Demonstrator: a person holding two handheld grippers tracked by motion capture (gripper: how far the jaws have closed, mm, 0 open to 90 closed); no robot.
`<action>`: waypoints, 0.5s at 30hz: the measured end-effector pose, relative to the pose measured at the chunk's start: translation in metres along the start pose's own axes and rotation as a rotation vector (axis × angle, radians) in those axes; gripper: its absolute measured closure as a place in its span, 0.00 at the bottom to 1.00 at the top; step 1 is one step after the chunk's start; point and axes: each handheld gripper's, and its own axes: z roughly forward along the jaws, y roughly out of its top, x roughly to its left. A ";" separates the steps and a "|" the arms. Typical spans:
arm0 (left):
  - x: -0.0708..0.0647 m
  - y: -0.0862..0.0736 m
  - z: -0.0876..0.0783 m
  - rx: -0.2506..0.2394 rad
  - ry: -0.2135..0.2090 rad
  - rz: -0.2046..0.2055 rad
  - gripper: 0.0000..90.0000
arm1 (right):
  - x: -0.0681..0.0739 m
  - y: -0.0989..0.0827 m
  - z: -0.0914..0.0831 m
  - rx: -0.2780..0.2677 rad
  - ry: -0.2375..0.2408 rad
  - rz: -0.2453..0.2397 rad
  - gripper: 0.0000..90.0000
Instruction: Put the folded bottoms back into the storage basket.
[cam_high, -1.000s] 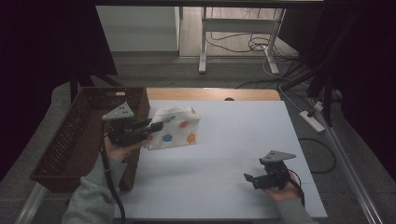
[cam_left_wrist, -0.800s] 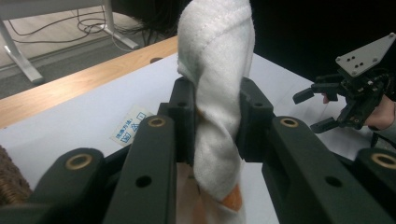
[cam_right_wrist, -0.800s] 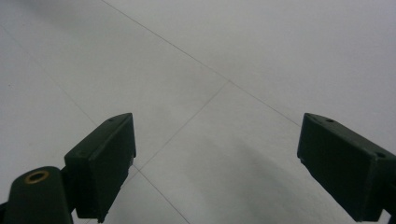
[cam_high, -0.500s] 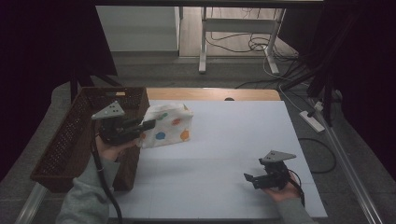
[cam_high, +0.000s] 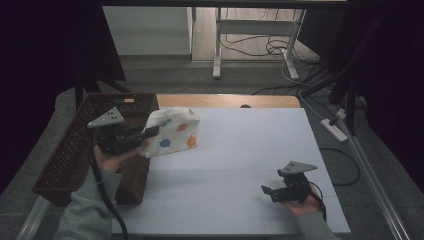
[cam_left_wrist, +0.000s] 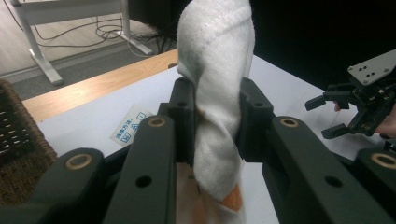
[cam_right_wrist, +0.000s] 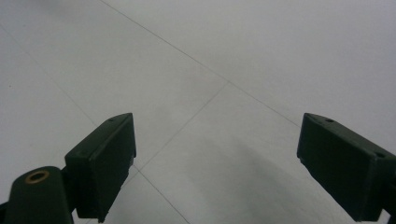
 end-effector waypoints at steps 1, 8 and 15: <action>0.001 0.000 -0.001 -0.002 0.002 -0.001 0.79 | 0.000 0.000 0.000 0.000 0.000 0.000 0.13; 0.004 -0.001 -0.007 -0.011 0.015 -0.008 0.79 | 0.000 0.000 0.000 0.002 0.000 0.000 0.13; 0.007 -0.002 -0.012 -0.018 0.027 -0.012 0.79 | 0.000 0.000 0.000 0.002 -0.001 0.000 0.13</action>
